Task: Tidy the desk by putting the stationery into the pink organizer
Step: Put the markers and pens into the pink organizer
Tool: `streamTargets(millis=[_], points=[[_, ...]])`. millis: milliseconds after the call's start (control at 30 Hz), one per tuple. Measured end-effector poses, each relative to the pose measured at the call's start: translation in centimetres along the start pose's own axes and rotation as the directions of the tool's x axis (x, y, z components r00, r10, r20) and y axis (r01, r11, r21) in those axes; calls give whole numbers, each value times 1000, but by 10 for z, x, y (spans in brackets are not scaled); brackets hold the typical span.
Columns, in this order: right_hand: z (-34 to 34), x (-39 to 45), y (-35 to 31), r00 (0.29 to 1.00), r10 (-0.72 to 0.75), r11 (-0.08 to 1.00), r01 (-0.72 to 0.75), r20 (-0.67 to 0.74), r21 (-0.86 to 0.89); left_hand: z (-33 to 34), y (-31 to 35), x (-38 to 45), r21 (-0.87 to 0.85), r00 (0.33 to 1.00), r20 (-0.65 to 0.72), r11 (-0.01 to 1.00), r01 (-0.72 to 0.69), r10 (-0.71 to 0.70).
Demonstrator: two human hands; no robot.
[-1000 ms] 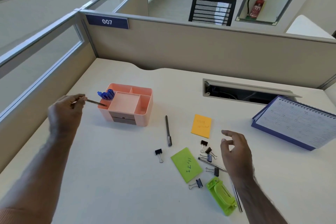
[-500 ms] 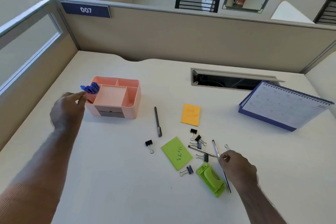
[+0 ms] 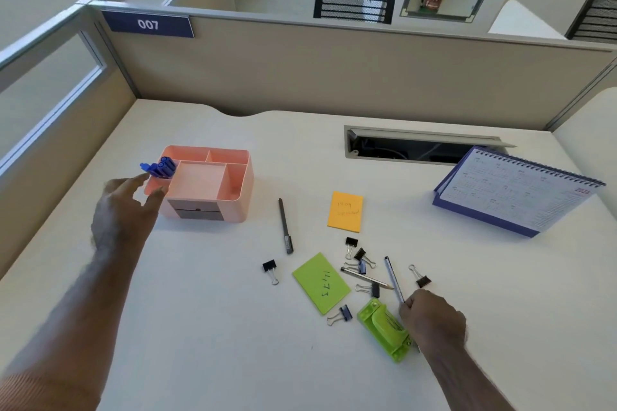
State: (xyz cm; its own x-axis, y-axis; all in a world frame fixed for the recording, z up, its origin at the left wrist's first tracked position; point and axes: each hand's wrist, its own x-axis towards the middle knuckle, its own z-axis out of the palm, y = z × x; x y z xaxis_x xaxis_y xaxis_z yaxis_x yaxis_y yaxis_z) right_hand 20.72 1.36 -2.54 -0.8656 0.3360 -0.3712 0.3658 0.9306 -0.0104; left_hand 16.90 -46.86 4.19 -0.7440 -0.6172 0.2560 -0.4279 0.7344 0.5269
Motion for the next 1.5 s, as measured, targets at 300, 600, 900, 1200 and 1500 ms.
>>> streamTargets(millis=[300, 600, 900, 1200, 1500], points=[[-37, -5, -28, 974, -226, 362, 93, -9, 928, 8, 57, -78, -406, 973, 5, 890, -208, 230], [-72, -46, -96, 880, -476, -159, -90, 4, 983, 24, 134, -165, -707, 763, 634, 496, 505, 127], [-71, -52, -116, 903, -419, -188, 15, -93, 982, 17, 131, -147, -527, 526, 849, 153, 836, 47], [-54, -22, -87, 932, -359, 175, 126, -56, 976, -23, 71, -81, -755, 792, 589, 243, 610, -159], [-59, 0, -43, 975, -218, 201, 96, -51, 975, -114, -31, -2, -755, 948, 22, 616, 223, -316]])
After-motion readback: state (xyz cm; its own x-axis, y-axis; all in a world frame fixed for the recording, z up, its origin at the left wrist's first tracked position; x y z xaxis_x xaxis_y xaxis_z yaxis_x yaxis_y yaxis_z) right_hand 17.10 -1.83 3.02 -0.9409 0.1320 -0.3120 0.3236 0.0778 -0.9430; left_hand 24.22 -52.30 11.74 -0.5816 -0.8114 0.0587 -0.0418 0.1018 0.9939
